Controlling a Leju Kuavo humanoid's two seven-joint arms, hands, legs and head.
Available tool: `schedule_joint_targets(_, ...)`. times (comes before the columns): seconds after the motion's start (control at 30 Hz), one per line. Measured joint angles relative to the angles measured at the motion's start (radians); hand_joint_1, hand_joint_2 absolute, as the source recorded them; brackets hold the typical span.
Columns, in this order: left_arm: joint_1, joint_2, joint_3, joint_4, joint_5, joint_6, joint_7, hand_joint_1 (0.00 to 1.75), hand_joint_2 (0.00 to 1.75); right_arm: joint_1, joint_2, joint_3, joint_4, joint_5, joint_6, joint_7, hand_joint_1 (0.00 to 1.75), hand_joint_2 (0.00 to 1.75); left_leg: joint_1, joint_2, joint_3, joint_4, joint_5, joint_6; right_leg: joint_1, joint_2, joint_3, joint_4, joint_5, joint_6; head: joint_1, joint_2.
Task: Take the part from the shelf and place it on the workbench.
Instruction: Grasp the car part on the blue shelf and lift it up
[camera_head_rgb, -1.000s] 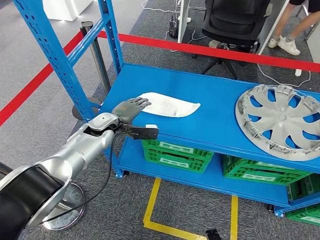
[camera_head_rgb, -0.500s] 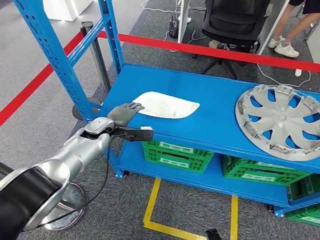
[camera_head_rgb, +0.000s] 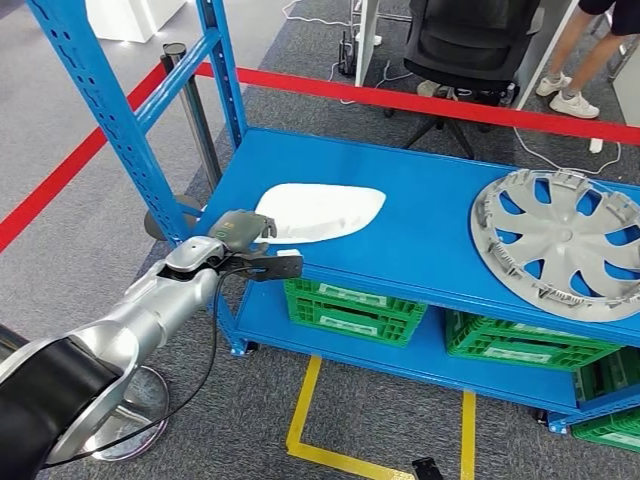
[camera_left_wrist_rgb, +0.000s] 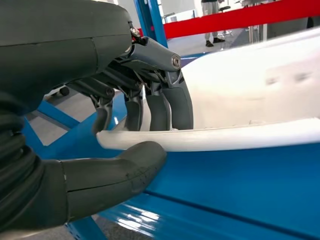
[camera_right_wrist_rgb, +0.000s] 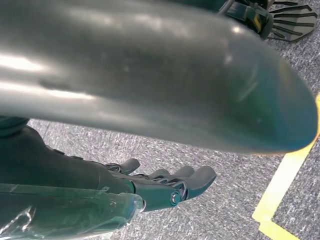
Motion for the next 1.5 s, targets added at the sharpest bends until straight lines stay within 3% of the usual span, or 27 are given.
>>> schedule_joint_targets(0.33,-0.005,-0.001,0.001,0.000,-0.012,0.013,0.000,1.59,1.75,0.000,0.000,0.011,0.000,-0.004,0.000,0.000,0.00,0.00,0.000,0.000,0.003,0.000,0.000,0.000,0.000,0.000,0.002,0.000,0.000,0.000,0.000,0.000)
schedule_joint_targets(0.37,-0.005,-0.001,0.001,0.000,-0.013,0.013,0.000,1.50,1.75,0.000,0.000,0.012,0.000,-0.005,0.000,0.000,0.00,0.00,0.000,0.000,0.003,0.000,0.000,0.000,0.000,0.000,0.002,0.000,0.000,0.000,0.000,0.000)
schedule_joint_targets(0.47,-0.005,-0.001,0.001,0.000,-0.017,0.013,0.000,0.89,1.75,0.000,0.000,0.015,0.000,-0.005,0.000,0.000,0.00,0.00,0.000,0.000,0.004,0.000,0.000,0.000,0.000,0.000,0.003,0.000,0.000,0.000,0.000,0.000)
schedule_joint_targets(0.5,-0.005,-0.002,0.002,0.000,-0.019,0.013,0.000,0.75,1.75,-0.001,0.000,0.015,0.000,-0.005,0.000,0.000,0.00,0.00,0.000,0.000,0.004,0.000,0.000,0.000,0.000,0.000,0.004,0.000,0.000,0.000,0.000,0.000)
schedule_joint_targets(0.6,-0.004,-0.001,0.002,0.001,-0.022,0.011,0.001,0.74,1.75,-0.001,0.000,0.015,0.000,-0.005,0.000,0.000,0.00,0.00,0.000,0.000,0.004,0.000,0.000,0.000,0.000,0.000,0.004,0.000,0.000,0.000,0.000,0.000)
schedule_joint_targets(0.7,-0.003,-0.001,0.002,0.003,-0.024,0.010,0.002,0.58,1.75,-0.002,0.000,0.016,0.000,-0.005,0.000,0.000,0.00,0.00,0.000,0.000,0.004,0.000,0.000,0.000,0.000,0.000,0.004,0.000,0.000,0.000,0.000,0.000)
schedule_joint_targets(0.73,-0.003,-0.001,0.002,0.004,-0.025,0.010,0.002,0.61,1.75,-0.003,0.000,0.016,0.000,-0.005,0.000,0.000,0.00,0.00,0.000,0.000,0.004,0.000,0.000,0.000,0.000,0.000,0.004,0.000,0.000,0.000,0.000,0.000)
schedule_joint_targets(0.83,-0.003,-0.002,0.003,0.005,-0.028,0.009,0.002,1.13,1.75,-0.005,0.000,0.016,0.000,-0.007,0.000,0.000,0.00,0.00,0.000,0.000,0.005,0.000,0.000,0.000,0.000,0.000,0.004,0.000,0.000,0.000,0.000,0.000)
schedule_joint_targets(0.9,-0.003,-0.004,0.003,0.005,-0.030,0.010,0.002,1.22,1.75,-0.005,0.000,0.016,0.000,-0.009,0.000,-0.001,0.00,0.00,0.000,0.000,0.005,0.000,0.000,0.000,0.000,0.000,0.004,0.000,0.000,0.000,0.000,0.000)
schedule_joint_targets(1.03,-0.004,-0.009,0.003,0.006,-0.032,0.012,0.002,1.75,1.75,-0.006,0.000,0.016,0.000,-0.013,0.000,-0.002,0.00,0.00,0.000,0.000,0.004,0.000,0.000,0.000,0.000,0.000,0.004,0.000,0.000,0.000,0.000,0.000)
schedule_joint_targets(1.3,-0.005,-0.017,0.014,0.006,-0.036,0.019,0.002,1.71,1.75,-0.006,0.000,0.016,0.000,-0.020,-0.003,-0.005,0.00,0.00,0.000,0.000,0.005,0.000,0.000,0.000,0.000,0.000,0.004,0.000,0.000,0.000,0.000,0.000)
schedule_joint_targets(1.33,-0.005,-0.018,0.015,0.006,-0.037,0.020,0.002,1.41,1.75,-0.006,0.000,0.016,0.000,-0.020,-0.004,-0.005,0.00,0.00,0.000,0.000,0.005,0.000,0.000,0.000,0.000,0.000,0.004,0.000,0.000,0.000,0.000,0.000)
schedule_joint_targets(1.43,-0.005,-0.019,0.019,0.006,-0.039,0.025,0.002,0.14,1.75,-0.006,0.000,0.016,0.000,-0.021,-0.004,-0.006,0.00,0.00,0.000,0.000,0.005,0.000,0.000,0.000,0.000,0.000,0.004,0.000,0.000,0.000,0.000,0.000)
schedule_joint_targets(1.47,-0.005,-0.019,0.020,0.006,-0.040,0.028,0.003,0.00,1.75,-0.006,0.000,0.016,0.000,-0.021,-0.004,-0.006,0.00,0.00,0.000,0.000,0.005,0.000,0.000,0.000,0.000,0.000,0.004,0.000,0.000,0.000,0.000,0.000)
schedule_joint_targets(1.5,-0.005,-0.019,0.020,0.006,-0.041,0.032,0.005,0.00,1.75,-0.006,0.000,0.016,0.000,-0.022,-0.004,-0.007,0.00,0.00,0.000,0.000,0.005,0.000,0.000,0.000,0.000,0.000,0.004,0.000,0.000,0.000,0.000,0.000)
